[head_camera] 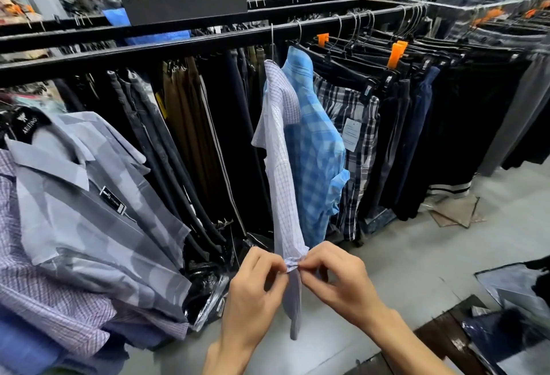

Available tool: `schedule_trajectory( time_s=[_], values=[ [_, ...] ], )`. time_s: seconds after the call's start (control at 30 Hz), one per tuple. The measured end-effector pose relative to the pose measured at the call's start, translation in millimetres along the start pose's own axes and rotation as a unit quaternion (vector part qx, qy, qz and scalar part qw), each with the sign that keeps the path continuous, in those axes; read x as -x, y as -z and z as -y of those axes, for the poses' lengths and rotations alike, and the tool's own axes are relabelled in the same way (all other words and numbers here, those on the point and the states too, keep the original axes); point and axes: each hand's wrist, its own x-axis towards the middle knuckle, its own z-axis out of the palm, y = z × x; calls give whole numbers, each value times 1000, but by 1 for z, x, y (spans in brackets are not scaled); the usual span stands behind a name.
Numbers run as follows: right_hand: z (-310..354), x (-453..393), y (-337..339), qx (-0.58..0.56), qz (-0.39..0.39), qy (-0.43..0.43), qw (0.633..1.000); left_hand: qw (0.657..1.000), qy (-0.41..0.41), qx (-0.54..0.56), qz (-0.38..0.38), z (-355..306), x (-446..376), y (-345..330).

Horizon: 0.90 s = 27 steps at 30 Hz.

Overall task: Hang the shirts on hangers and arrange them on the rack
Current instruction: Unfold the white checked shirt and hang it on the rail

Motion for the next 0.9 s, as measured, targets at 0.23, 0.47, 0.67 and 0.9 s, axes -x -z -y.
schedule_trajectory(
  time_s=[0.23,0.47,0.67,0.9],
  values=[
    [-1,10,-12,77,-68,52,993,999,28,24,-2,-3,4,-8],
    [16,15,-27,-39,-120,-206,971,998,-14,44,-45,-7,3,-6],
    [14,7,-35,-43,-6,-279,959,996,59,60,0,-10,1,-4],
    [5,1,-24,-15,77,-215,973,983,167,80,-17,-3,-23,8]
  ],
)
